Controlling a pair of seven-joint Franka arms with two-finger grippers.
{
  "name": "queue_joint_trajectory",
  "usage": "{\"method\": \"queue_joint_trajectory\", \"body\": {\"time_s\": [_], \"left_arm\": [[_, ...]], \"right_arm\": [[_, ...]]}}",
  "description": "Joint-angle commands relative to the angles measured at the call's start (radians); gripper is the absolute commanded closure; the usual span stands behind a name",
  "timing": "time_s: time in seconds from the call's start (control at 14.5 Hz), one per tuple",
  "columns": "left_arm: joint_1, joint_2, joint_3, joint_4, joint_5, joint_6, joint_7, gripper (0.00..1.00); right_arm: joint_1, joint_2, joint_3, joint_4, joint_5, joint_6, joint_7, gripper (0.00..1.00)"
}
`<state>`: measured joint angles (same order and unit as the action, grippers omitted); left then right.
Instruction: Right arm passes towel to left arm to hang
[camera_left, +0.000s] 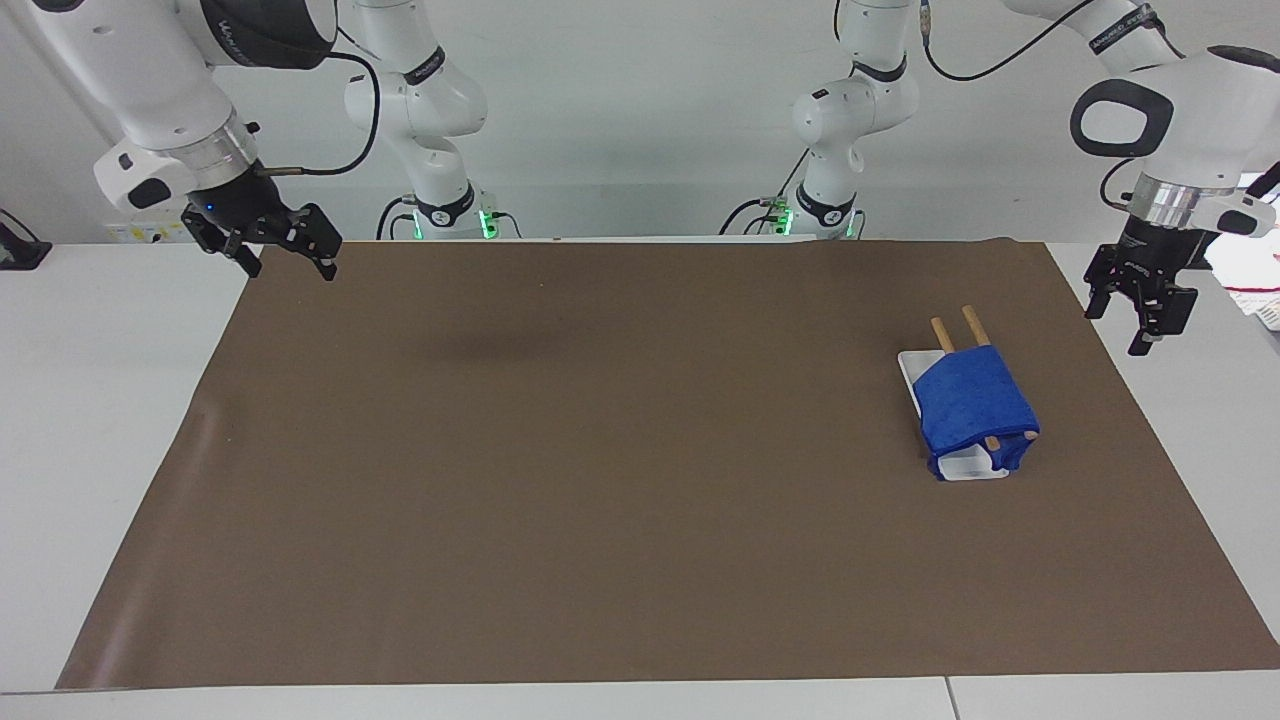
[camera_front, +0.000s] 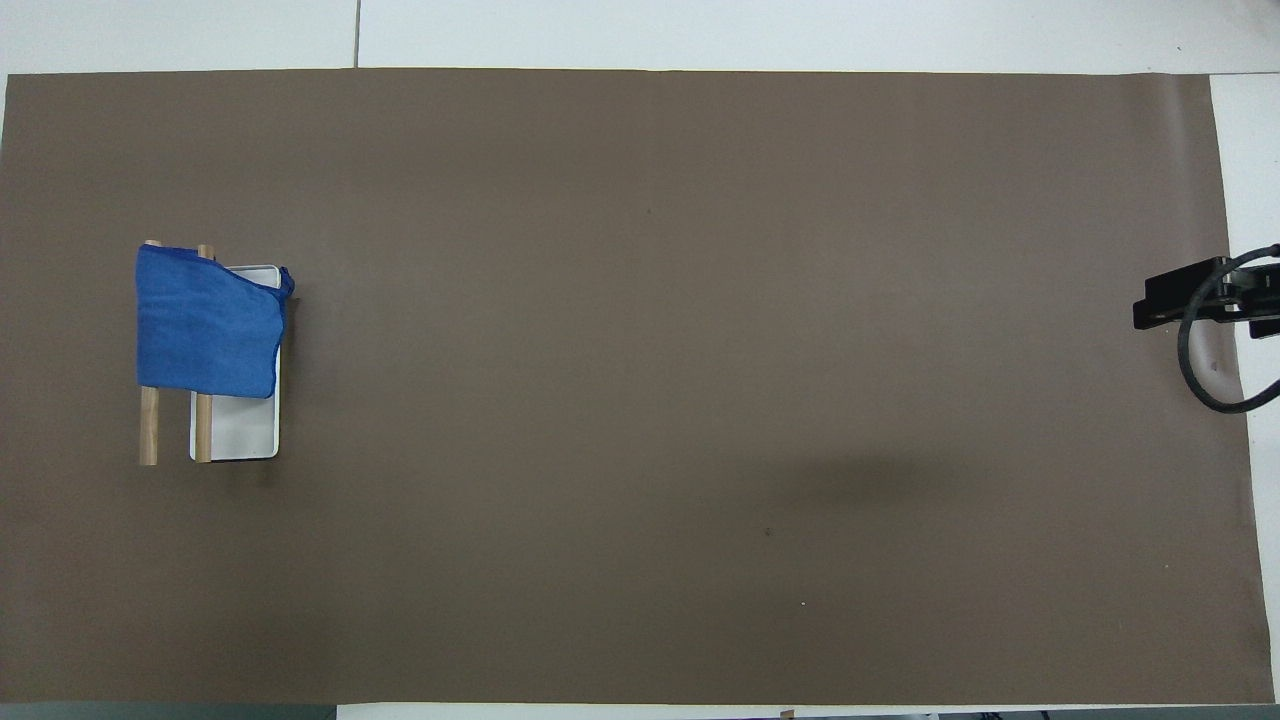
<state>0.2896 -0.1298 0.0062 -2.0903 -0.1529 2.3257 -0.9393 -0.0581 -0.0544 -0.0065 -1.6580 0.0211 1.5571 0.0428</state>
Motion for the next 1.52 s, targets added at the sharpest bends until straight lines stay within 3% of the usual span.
{"method": "queue_joint_trajectory", "body": {"time_s": [0.0,0.28,0.55,1.04,1.45], "left_arm": [[-0.036,0.018,0.000,0.055,0.026,-0.049,0.198,0.00],[-0.133,0.074,-0.002,0.179,0.114,-0.155,0.495,0.00],[-0.217,0.111,-0.002,0.277,0.118,-0.293,0.768,0.00],[-0.335,0.180,-0.002,0.466,0.150,-0.535,0.833,0.00],[-0.345,0.154,-0.002,0.438,0.142,-0.626,0.907,0.00]], "right_arm": [[-0.011,-0.015,0.005,-0.012,0.011,-0.011,-0.023,0.00],[-0.011,-0.015,0.005,-0.012,0.011,-0.011,-0.023,0.00],[-0.011,-0.015,0.005,-0.012,0.011,-0.009,-0.023,0.00],[-0.009,-0.015,0.003,-0.011,0.014,-0.002,-0.026,0.00],[-0.012,-0.012,0.003,-0.008,0.011,0.004,-0.021,0.00]]}}
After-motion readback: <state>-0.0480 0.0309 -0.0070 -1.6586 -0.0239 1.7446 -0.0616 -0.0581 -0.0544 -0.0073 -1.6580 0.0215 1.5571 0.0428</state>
